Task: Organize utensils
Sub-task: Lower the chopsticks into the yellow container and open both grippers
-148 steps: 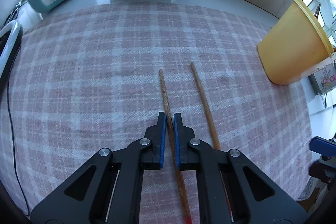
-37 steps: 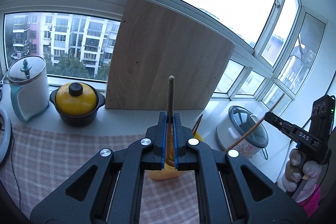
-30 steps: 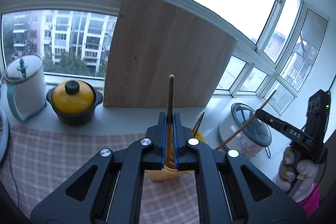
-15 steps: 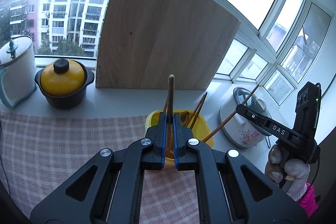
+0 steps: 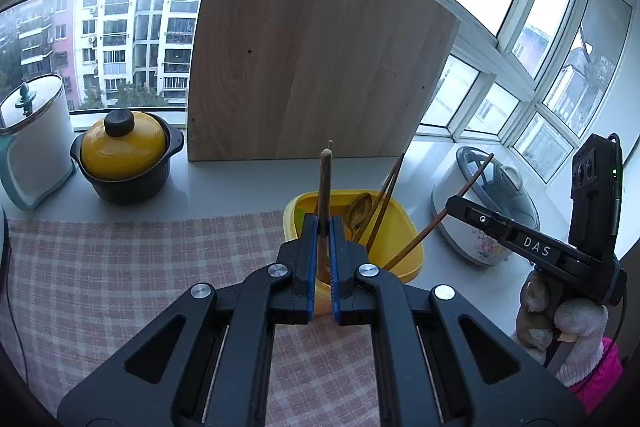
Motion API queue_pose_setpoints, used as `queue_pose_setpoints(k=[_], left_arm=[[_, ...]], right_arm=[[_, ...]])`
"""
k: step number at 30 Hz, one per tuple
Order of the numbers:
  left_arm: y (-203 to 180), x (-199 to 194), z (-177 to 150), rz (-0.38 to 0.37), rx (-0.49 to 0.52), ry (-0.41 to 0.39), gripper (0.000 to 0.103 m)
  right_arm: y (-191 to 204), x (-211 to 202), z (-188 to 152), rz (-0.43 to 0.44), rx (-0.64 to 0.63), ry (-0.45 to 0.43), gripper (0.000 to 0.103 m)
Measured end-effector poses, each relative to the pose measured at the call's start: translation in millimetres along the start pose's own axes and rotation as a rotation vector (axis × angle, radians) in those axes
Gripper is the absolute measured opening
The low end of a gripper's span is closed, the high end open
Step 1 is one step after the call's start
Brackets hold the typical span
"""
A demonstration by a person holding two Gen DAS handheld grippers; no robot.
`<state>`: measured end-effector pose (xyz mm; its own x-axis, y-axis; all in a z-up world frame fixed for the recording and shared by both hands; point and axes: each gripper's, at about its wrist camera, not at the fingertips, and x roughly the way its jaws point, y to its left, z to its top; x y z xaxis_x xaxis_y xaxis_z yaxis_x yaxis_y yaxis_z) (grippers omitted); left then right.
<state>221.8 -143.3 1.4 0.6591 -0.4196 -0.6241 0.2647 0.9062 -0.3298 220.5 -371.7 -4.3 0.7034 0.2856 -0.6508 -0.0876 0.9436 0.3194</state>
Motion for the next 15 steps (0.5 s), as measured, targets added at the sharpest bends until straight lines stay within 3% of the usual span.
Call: queue_pose_setpoints(k=[11,13,15], left_arm=[[-2.1,-3.6,-2.1,0.003,0.016,-0.005,0.003],[-2.3,-5.6,-3.1,0.008,0.021,-0.006,0.003],[-2.4,-7.8,-4.3,0.014,0.026,-0.006,0.005]], right_arm=[[8.6,-1.8,-7.1,-0.013,-0.041,0.01,0.008],[11.2,-3.1,-8.3,-0.016,-0.051,0.011,0.019],[14.6,-5.9,-10.1,-0.03,-0.07,0.002,0.023]])
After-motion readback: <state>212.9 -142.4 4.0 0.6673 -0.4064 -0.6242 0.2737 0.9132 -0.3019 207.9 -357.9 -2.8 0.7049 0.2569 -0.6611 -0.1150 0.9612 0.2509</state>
